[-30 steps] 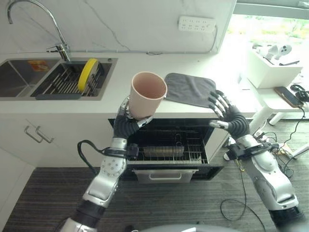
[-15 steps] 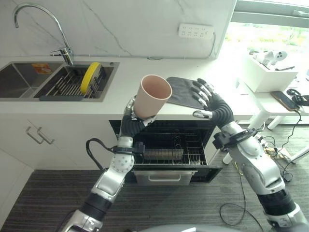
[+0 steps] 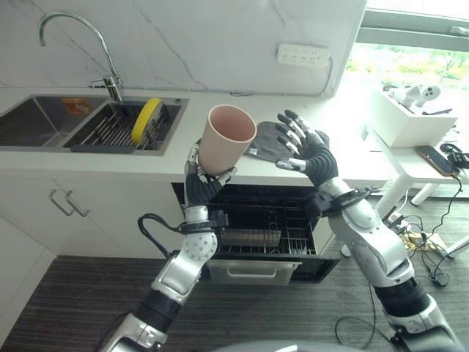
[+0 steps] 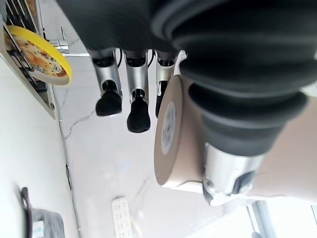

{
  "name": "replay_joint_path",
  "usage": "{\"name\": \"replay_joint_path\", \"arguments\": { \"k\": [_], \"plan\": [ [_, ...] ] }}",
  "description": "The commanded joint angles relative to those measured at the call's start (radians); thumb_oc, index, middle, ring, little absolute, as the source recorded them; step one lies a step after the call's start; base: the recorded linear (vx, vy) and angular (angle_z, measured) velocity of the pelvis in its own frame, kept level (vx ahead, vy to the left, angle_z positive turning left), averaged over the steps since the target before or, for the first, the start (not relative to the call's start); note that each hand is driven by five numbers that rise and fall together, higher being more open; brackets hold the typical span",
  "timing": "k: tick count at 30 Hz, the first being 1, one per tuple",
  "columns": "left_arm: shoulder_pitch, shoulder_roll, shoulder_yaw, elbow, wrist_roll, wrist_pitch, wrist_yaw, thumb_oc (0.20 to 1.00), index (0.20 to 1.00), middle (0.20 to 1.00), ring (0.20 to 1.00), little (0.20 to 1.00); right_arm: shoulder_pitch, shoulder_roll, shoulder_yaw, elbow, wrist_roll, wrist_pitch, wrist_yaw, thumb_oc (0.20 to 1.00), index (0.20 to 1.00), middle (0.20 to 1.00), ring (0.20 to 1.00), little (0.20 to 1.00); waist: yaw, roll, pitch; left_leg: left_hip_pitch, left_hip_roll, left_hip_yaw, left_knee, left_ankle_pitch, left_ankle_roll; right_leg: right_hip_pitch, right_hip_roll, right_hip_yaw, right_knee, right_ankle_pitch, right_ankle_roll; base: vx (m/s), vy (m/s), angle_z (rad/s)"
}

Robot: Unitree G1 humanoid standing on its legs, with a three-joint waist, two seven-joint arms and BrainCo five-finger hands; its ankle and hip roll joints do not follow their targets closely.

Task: Place the dishes in the dishwasher.

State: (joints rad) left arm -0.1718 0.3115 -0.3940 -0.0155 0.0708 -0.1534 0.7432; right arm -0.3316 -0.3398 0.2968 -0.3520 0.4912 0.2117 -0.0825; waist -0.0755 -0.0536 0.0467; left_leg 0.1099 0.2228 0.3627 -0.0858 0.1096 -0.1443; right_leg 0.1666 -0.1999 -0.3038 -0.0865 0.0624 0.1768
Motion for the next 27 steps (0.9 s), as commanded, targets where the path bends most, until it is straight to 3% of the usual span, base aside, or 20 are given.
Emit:
{"name": "replay_joint_path", "arguments": {
  "k": [1, 7, 11, 27],
  "plan": [
    [-0.161, -0.001, -0.014, 0.044, 0.064, -0.017, 0.046, 0.2, 0.2, 0.2, 0.2, 0.2, -0.132, 0.023, -0.035, 0.0, 0.005, -0.025, -0.025, 1.0, 1.0, 1.0, 1.0, 1.0, 0.019, 0.018, 0.003, 0.079, 0.142, 0.009, -0.001, -0.08, -0.055, -0.009, -0.09, -0.033, -0.001, -0.04, 0.04, 0.0, 0.0, 0.0],
    [-0.168, -0.007, -0.03, 0.015, 0.087, 0.002, 0.068, 0.2, 0.2, 0.2, 0.2, 0.2, -0.151, 0.028, -0.032, -0.001, 0.025, -0.016, -0.062, 1.0, 1.0, 1.0, 1.0, 1.0, 0.019, 0.021, 0.004, 0.079, 0.14, 0.004, -0.001, -0.083, -0.054, -0.011, -0.09, -0.03, -0.001, -0.039, 0.041, 0.0, 0.0, 0.0],
    [-0.208, -0.005, -0.05, 0.013, 0.095, 0.055, 0.093, 0.2, 0.2, 0.2, 0.2, 0.2, -0.167, 0.037, -0.011, 0.007, 0.028, -0.027, -0.095, 1.0, 1.0, 1.0, 1.0, 1.0, 0.017, 0.022, 0.007, 0.08, 0.137, 0.002, -0.001, -0.086, -0.054, -0.009, -0.089, -0.033, -0.001, -0.041, 0.043, 0.0, 0.0, 0.0],
    [-0.28, -0.031, -0.097, 0.002, 0.134, 0.058, 0.072, 0.2, 0.2, 0.2, 0.2, 0.2, -0.226, 0.114, 0.026, 0.103, 0.018, -0.057, -0.204, 1.0, 1.0, 1.0, 1.0, 1.0, 0.023, 0.03, 0.009, 0.089, 0.134, -0.001, -0.001, -0.091, -0.051, -0.002, -0.09, -0.035, -0.001, -0.042, 0.038, 0.0, 0.0, 0.0]
  ]
}}
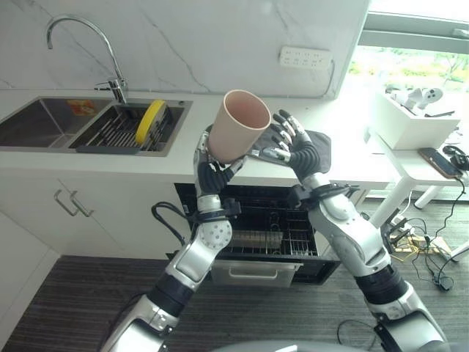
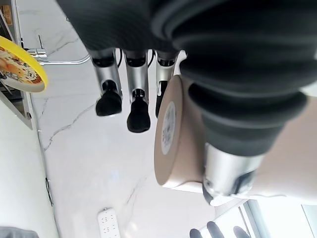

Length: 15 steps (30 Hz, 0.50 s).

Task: Place the dishes in the dishwasher.

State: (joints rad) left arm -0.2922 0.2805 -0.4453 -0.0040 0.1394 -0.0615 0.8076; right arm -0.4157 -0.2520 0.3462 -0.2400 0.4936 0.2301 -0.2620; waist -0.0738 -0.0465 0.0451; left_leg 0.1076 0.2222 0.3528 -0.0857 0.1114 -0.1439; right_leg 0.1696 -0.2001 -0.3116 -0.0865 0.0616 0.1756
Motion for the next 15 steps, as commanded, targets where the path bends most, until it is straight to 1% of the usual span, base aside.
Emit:
{"name": "replay_joint_path", "arguments": {
  "k": [1, 7, 15],
  "plan": [
    [-0.165, -0.002, -0.051, -0.004, 0.068, -0.034, 0.009, 0.2, 0.2, 0.2, 0.2, 0.2, -0.149, 0.031, -0.019, -0.004, 0.012, -0.078, -0.03, 1.0, 1.0, 1.0, 1.0, 1.0, 0.021, 0.023, 0.011, 0.091, 0.135, 0.01, -0.002, -0.093, -0.051, -0.006, -0.09, -0.027, -0.001, -0.041, 0.039, 0.0, 0.0, 0.0],
    [-0.164, -0.017, -0.086, 0.054, 0.096, -0.07, 0.035, 0.2, 0.2, 0.2, 0.2, 0.2, -0.17, 0.041, -0.011, 0.007, 0.003, -0.083, -0.05, 1.0, 1.0, 1.0, 1.0, 1.0, 0.02, 0.022, 0.01, 0.093, 0.132, 0.013, -0.002, -0.095, -0.049, -0.004, -0.091, -0.026, -0.001, -0.042, 0.038, 0.0, 0.0, 0.0],
    [-0.162, -0.028, -0.109, 0.115, 0.111, -0.093, 0.058, 0.2, 0.2, 0.2, 0.2, 0.2, -0.195, 0.051, -0.01, 0.012, 0.009, -0.08, -0.07, 1.0, 1.0, 1.0, 1.0, 1.0, 0.019, 0.023, 0.009, 0.093, 0.13, 0.014, -0.002, -0.097, -0.048, -0.005, -0.091, -0.022, -0.001, -0.042, 0.039, 0.0, 0.0, 0.0]
  ]
}}
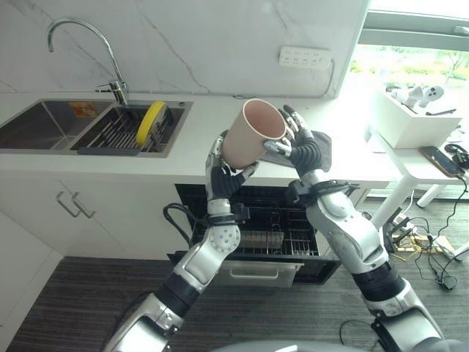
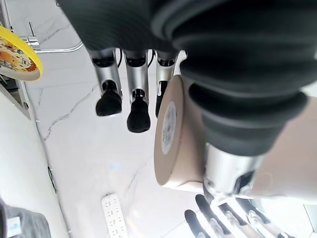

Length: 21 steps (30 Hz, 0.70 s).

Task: Place the dishes in the dishwasher.

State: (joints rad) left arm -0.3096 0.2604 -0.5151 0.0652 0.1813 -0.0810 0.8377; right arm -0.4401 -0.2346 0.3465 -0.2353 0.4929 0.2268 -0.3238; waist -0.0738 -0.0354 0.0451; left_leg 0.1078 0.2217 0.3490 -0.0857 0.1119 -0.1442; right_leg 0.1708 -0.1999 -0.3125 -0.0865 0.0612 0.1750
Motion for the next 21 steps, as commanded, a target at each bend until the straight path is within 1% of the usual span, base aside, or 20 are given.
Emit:
{"name": "replay_joint_path", "arguments": {
  "k": [1, 6, 14, 21],
  "plan": [
    [-0.145, -0.01, -0.04, 0.05, 0.069, -0.075, 0.028, 0.2, 0.2, 0.2, 0.2, 0.2, -0.173, 0.033, -0.01, 0.007, 0.011, -0.076, -0.006, 1.0, 1.0, 1.0, 1.0, 1.0, 0.018, 0.012, 0.009, 0.094, 0.13, 0.018, -0.002, -0.097, -0.048, -0.006, -0.092, -0.02, -0.001, -0.042, 0.039, 0.0, 0.0, 0.0],
    [-0.149, -0.015, -0.053, 0.063, 0.069, -0.071, 0.033, 0.2, 0.2, 0.2, 0.2, 0.2, -0.186, 0.04, -0.004, -0.002, 0.002, -0.071, 0.0, 1.0, 1.0, 1.0, 1.0, 1.0, 0.019, 0.011, 0.009, 0.095, 0.128, 0.017, -0.002, -0.099, -0.047, -0.005, -0.093, -0.02, -0.001, -0.042, 0.04, 0.0, 0.0, 0.0],
    [-0.15, -0.022, -0.061, 0.086, 0.078, -0.091, 0.049, 0.2, 0.2, 0.2, 0.2, 0.2, -0.192, 0.045, 0.014, 0.008, 0.019, -0.054, 0.002, 1.0, 1.0, 1.0, 1.0, 1.0, 0.018, 0.008, 0.01, 0.095, 0.129, 0.022, -0.002, -0.098, -0.048, -0.007, -0.094, -0.02, -0.001, -0.041, 0.041, 0.0, 0.0, 0.0],
    [-0.164, -0.029, -0.065, 0.086, 0.072, -0.096, 0.061, 0.2, 0.2, 0.2, 0.2, 0.2, -0.196, 0.056, 0.029, 0.018, 0.022, -0.039, 0.014, 1.0, 1.0, 1.0, 1.0, 1.0, 0.018, 0.008, 0.013, 0.096, 0.13, 0.021, -0.002, -0.097, -0.049, -0.006, -0.094, -0.023, -0.001, -0.04, 0.041, 0.0, 0.0, 0.0]
  ]
}}
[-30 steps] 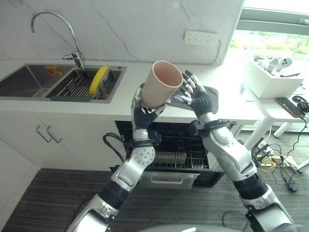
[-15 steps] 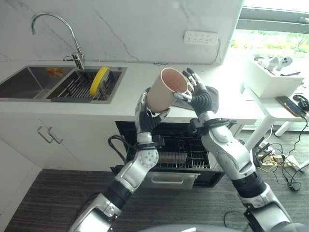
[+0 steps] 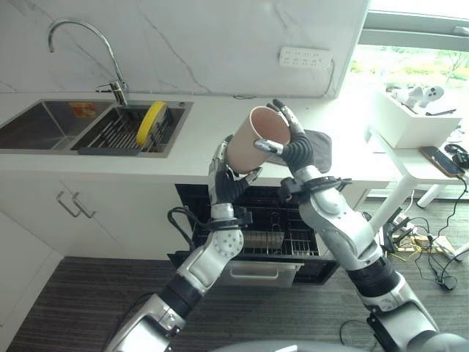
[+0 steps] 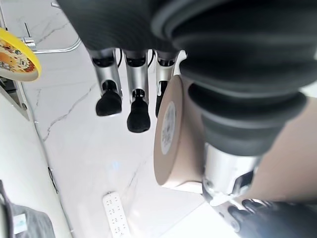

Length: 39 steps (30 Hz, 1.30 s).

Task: Place the dishes in the dishwasher.

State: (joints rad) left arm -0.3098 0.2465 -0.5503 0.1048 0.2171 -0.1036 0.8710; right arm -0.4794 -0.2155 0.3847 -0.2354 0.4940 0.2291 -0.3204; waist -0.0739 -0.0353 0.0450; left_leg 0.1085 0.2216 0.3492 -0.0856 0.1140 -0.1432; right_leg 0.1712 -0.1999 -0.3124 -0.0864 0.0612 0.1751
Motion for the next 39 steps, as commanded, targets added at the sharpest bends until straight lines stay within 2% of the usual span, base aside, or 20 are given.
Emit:
{"name": "replay_joint_path", "arguments": {
  "k": [1, 28, 39],
  "plan": [
    [-0.165, -0.015, -0.028, 0.042, 0.032, -0.073, 0.027, 0.2, 0.2, 0.2, 0.2, 0.2, -0.158, 0.037, -0.008, 0.017, 0.02, -0.037, 0.01, 1.0, 1.0, 1.0, 1.0, 1.0, 0.019, 0.008, 0.013, 0.095, 0.13, 0.02, -0.002, -0.099, -0.05, -0.007, -0.094, -0.023, -0.001, -0.039, 0.04, 0.0, 0.0, 0.0],
    [-0.195, -0.023, 0.005, -0.023, -0.032, -0.041, 0.047, 0.2, 0.2, 0.2, 0.2, 0.2, -0.148, 0.052, 0.006, 0.038, 0.032, -0.025, -0.01, 1.0, 1.0, 1.0, 1.0, 1.0, 0.022, 0.011, 0.017, 0.096, 0.126, 0.013, -0.002, -0.098, -0.049, -0.004, -0.096, -0.034, -0.001, -0.035, 0.04, 0.0, 0.0, 0.0],
    [-0.204, -0.026, -0.007, -0.043, -0.029, -0.023, 0.011, 0.2, 0.2, 0.2, 0.2, 0.2, -0.154, 0.055, 0.005, 0.034, 0.018, -0.046, -0.015, 1.0, 1.0, 1.0, 1.0, 1.0, 0.024, 0.012, 0.021, 0.096, 0.125, 0.008, -0.002, -0.099, -0.047, -0.003, -0.093, -0.035, -0.001, -0.035, 0.039, 0.0, 0.0, 0.0]
  ]
}}
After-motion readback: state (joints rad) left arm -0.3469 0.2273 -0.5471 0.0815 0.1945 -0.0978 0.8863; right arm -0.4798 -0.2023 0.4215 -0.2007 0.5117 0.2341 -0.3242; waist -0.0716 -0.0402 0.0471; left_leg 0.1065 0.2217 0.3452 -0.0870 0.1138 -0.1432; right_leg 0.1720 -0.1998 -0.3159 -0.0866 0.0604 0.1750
